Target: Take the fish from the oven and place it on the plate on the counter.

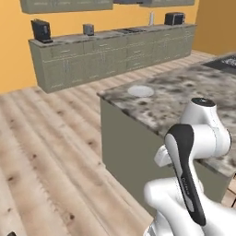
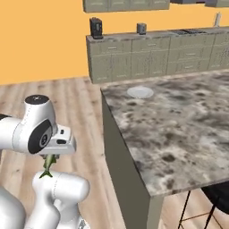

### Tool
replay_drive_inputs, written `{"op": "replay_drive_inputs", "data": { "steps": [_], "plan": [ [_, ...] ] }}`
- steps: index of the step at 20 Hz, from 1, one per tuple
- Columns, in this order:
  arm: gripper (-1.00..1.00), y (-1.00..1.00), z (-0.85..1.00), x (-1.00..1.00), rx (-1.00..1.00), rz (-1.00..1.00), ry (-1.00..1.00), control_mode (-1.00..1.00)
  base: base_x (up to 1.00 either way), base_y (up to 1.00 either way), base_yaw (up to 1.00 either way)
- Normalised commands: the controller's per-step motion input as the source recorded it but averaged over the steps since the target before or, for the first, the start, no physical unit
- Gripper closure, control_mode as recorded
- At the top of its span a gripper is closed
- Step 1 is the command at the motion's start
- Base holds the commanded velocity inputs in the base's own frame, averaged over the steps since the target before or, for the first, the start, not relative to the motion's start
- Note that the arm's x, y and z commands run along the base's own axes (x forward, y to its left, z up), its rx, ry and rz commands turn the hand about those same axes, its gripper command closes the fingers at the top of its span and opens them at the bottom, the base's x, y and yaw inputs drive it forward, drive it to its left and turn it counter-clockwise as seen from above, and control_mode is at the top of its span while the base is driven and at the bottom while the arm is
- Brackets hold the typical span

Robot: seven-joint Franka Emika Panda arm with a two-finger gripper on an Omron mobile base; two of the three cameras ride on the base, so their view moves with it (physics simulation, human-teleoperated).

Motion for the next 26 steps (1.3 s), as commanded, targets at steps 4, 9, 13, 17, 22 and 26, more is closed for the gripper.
{"op": "replay_drive_inputs", "data": {
  "steps": [4, 9, 13, 17, 22, 26],
  "plan": [
    [1.0, 0.0, 0.0, 0.0, 0.0, 0.0, 0.0, 1.0, 1.0, -0.01, -0.07],
    [1.0, 0.0, 0.0, 0.0, 0.0, 0.0, 0.0, 1.0, 0.93, 0.63, -0.44],
    [1.0, 0.0, 0.0, 0.0, 0.0, 0.0, 0.0, 1.0, 0.62, 0.57, -0.59],
    [1.0, 0.0, 0.0, 0.0, 0.0, 0.0, 0.0, 1.0, 0.33, 0.5, -0.69],
    [1.0, 0.0, 0.0, 0.0, 0.0, 0.0, 0.0, 1.0, 0.02, 0.25, -0.84],
    [1.0, 0.0, 0.0, 0.0, 0.0, 0.0, 0.0, 1.0, 0.08, 0.44, -0.8]
  ]
}}
